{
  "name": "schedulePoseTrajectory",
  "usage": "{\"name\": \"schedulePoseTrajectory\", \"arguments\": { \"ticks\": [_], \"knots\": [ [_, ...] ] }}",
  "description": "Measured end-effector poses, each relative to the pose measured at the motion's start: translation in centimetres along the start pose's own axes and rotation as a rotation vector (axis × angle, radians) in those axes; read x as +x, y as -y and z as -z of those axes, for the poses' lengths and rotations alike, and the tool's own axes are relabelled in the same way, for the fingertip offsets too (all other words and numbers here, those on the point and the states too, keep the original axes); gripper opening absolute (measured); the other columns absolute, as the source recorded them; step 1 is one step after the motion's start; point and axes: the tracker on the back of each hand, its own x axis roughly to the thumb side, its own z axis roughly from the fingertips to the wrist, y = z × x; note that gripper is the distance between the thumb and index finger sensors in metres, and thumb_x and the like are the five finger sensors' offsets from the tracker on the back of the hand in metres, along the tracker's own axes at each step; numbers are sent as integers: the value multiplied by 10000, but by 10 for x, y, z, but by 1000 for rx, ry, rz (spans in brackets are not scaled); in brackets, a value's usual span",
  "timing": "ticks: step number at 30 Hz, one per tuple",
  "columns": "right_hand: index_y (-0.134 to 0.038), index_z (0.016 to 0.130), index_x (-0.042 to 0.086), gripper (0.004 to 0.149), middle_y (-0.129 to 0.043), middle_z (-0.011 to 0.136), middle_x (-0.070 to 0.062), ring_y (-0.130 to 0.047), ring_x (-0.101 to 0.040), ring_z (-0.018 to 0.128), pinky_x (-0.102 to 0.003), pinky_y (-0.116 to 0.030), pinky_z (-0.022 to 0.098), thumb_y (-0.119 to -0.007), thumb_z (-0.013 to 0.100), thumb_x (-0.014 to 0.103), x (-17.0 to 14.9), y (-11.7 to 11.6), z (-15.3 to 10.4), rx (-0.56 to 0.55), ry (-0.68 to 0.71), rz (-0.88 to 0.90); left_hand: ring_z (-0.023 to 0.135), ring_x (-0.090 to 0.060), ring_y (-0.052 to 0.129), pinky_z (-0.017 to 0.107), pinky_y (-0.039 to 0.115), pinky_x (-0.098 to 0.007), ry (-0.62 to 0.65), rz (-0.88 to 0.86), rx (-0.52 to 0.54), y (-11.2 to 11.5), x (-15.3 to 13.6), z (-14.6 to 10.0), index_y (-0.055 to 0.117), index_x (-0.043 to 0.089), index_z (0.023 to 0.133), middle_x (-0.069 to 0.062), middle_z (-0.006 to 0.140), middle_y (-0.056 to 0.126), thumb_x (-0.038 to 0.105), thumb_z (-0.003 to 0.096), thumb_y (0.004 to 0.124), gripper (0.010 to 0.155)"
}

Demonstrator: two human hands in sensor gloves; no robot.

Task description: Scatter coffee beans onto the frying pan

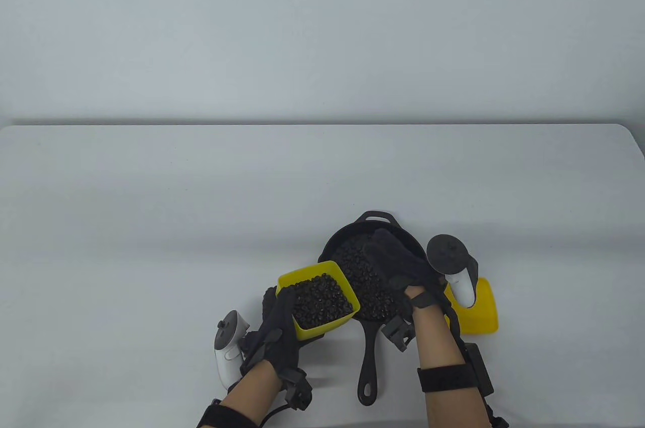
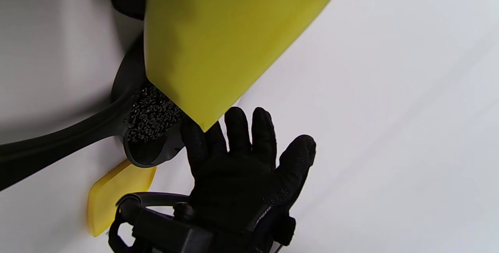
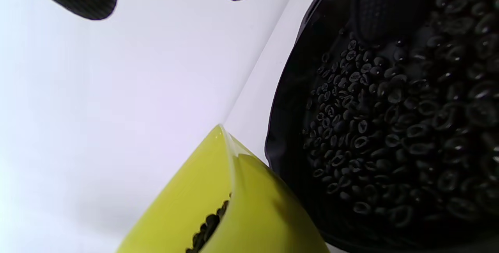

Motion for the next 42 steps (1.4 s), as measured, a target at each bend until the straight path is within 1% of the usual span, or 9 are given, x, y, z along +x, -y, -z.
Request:
{"name": "schedulePoseTrajectory", "arguments": {
  "ticks": [5,9,13,16,18,21,24,27,42],
  "knots": [
    [-508,1094,-20,749,-499,1049,-351,-679,-631,806,-518,-781,468,-685,638,546,53,-15,-5,40,147,-60,931,-437,659,685,712,-465,-9,6,-14,3,-2,1,-127,217,987,-184,1052,347,728,588,550,937],
    [-629,1028,-52,650,-633,979,-357,-815,-598,724,-460,-841,434,-801,601,407,84,-46,-5,285,190,-148,934,-439,654,685,710,-468,-3,31,-31,5,-1,0,-128,216,986,-186,1052,345,726,589,553,939],
    [-567,1052,-74,782,-579,990,-386,-833,-586,738,-416,-891,383,-894,537,415,78,-70,3,363,83,-453,924,-441,667,677,717,-468,10,48,-43,7,1,-1,-121,211,988,-190,1048,351,724,590,557,939],
    [-469,1071,-77,927,-495,1017,-379,-791,-566,731,-390,-876,353,-935,488,474,65,-90,7,502,62,-426,900,-457,665,657,726,-473,-4,79,-38,11,0,-1,-118,189,984,-212,1030,352,713,598,567,945],
    [-483,1080,-28,902,-456,1026,-353,-804,-531,650,-355,-874,330,-944,482,466,63,-99,7,530,76,-457,891,-470,654,651,718,-482,-23,63,-42,14,-1,-3,-129,179,975,-226,1019,336,703,604,564,945],
    [-561,1071,78,731,-541,1002,-292,-871,-415,568,-252,-881,278,-932,507,356,67,-110,7,555,109,-444,882,-476,658,642,723,-485,-38,56,-66,17,-3,-3,-129,168,975,-234,1014,341,700,603,560,946],
    [-637,1002,98,531,-616,938,-244,-905,-350,491,-206,-896,252,-861,538,226,68,-113,6,515,117,-446,886,-472,658,648,721,-482,-35,48,-72,17,-3,-3,-136,173,971,-230,1016,338,707,595,543,942],
    [-760,892,135,357,-711,905,-194,-935,-349,465,-209,-921,227,-803,538,146,61,-109,6,405,96,-317,893,-469,654,652,719,-480,-25,47,-65,14,-2,-3,-133,180,974,-225,1020,339,710,594,547,943],
    [-788,864,144,322,-764,866,-186,-970,-334,462,-179,-954,221,-781,542,133,26,-54,5,74,24,267,906,-430,694,665,742,-450,-30,-9,-40,3,-5,4,-107,210,999,-188,1044,377,733,581,550,939]
  ]
}}
